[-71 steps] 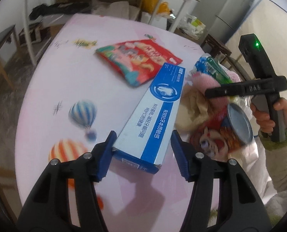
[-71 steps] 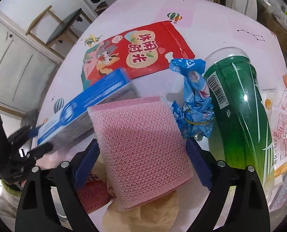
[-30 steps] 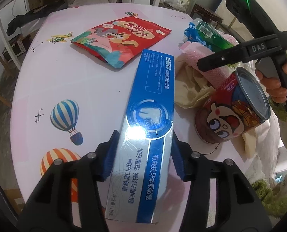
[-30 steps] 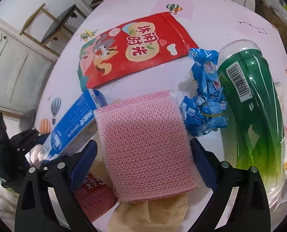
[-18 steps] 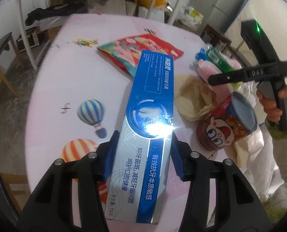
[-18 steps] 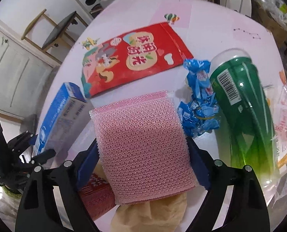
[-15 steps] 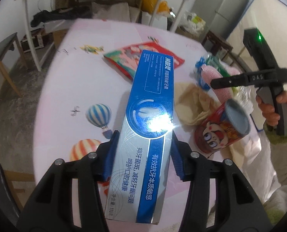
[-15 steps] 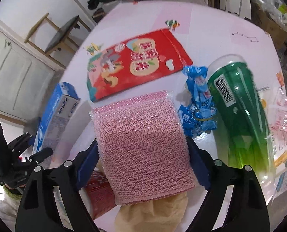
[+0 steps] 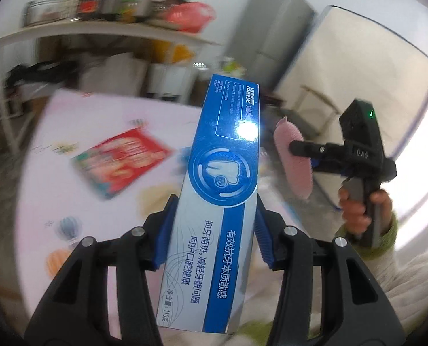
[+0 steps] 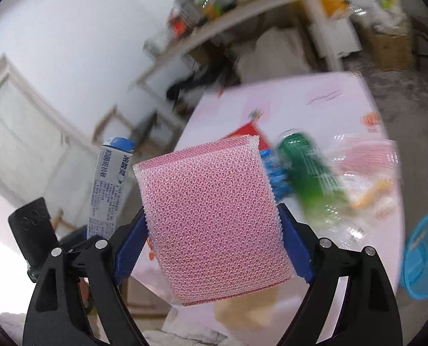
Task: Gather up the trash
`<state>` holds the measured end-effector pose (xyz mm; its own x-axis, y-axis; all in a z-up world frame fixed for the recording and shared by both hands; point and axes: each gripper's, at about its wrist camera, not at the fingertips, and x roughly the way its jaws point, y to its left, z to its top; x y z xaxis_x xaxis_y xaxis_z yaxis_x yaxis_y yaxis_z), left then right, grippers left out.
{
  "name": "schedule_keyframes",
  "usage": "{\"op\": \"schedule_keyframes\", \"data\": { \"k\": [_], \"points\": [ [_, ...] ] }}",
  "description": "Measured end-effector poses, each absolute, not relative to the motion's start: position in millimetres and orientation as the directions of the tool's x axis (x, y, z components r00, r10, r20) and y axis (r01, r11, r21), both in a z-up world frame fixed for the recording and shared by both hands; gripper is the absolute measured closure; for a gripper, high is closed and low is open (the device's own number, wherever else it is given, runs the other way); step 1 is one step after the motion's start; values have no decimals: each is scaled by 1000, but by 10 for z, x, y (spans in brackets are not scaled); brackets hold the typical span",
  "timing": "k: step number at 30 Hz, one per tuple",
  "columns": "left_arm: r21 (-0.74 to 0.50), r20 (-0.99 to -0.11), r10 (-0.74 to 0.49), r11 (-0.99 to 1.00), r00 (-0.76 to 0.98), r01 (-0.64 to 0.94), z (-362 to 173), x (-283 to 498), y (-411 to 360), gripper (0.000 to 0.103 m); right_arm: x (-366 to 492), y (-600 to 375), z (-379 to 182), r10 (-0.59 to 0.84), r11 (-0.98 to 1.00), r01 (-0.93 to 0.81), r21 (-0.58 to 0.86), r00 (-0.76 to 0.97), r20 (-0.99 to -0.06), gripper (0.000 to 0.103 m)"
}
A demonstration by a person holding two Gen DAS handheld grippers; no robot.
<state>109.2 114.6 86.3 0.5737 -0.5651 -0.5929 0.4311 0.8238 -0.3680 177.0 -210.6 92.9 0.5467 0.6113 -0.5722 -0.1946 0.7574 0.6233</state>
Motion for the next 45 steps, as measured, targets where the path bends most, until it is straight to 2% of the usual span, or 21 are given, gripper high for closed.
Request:
{"op": "schedule_keyframes", "data": {
  "k": [5,9,12,16,19,24,25,26,27,31,36,41,45],
  "points": [
    [-441,-566,-713,686,413,579,943,1405,-33,55,1088,-3302,829,408,760,75,645,718,-564,20],
    [-469,-620,-737,622,267,626,805,1725,-1141,55,575,-4195,373,286,636,315,705,752,-594,20],
    [-478,-685,-710,608,164,635,595,1925,-1905,55,240,-4664,-194,250,500,466,730,729,-637,20],
    [-464,-802,-597,638,15,614,61,2177,-2893,55,-37,-5008,-1125,301,290,588,755,693,-655,20],
    [-450,-854,-515,660,-74,601,-359,2264,-3384,55,-54,-5143,-1724,348,170,638,751,674,-652,20],
    [-396,-901,-420,696,-108,599,-757,2456,-4039,53,333,-5382,-2186,354,109,650,752,681,-640,18],
    [-391,-902,-420,702,-99,596,-766,2493,-4105,46,422,-5427,-2234,348,114,651,750,681,-644,16],
    [-386,-901,-425,706,-80,595,-754,2514,-4166,32,522,-5507,-2312,340,119,658,744,677,-653,12],
    [-378,-901,-430,711,-60,593,-733,2484,-4232,28,569,-5590,-2388,336,121,664,738,672,-660,10],
    [-383,-883,-469,700,-15,603,-599,2448,-4246,27,726,-5693,-2725,335,114,730,674,610,-718,10],
    [-368,-871,-490,686,25,628,-370,2381,-3979,27,549,-5715,-2808,306,148,744,651,592,-746,10],
    [-371,-845,-532,667,63,646,-63,2179,-3532,27,373,-5605,-2667,250,199,750,630,583,-773,10],
    [-360,-816,-568,643,106,676,240,1942,-3098,27,205,-5487,-2306,196,296,737,608,576,-794,10]
  ]
}}
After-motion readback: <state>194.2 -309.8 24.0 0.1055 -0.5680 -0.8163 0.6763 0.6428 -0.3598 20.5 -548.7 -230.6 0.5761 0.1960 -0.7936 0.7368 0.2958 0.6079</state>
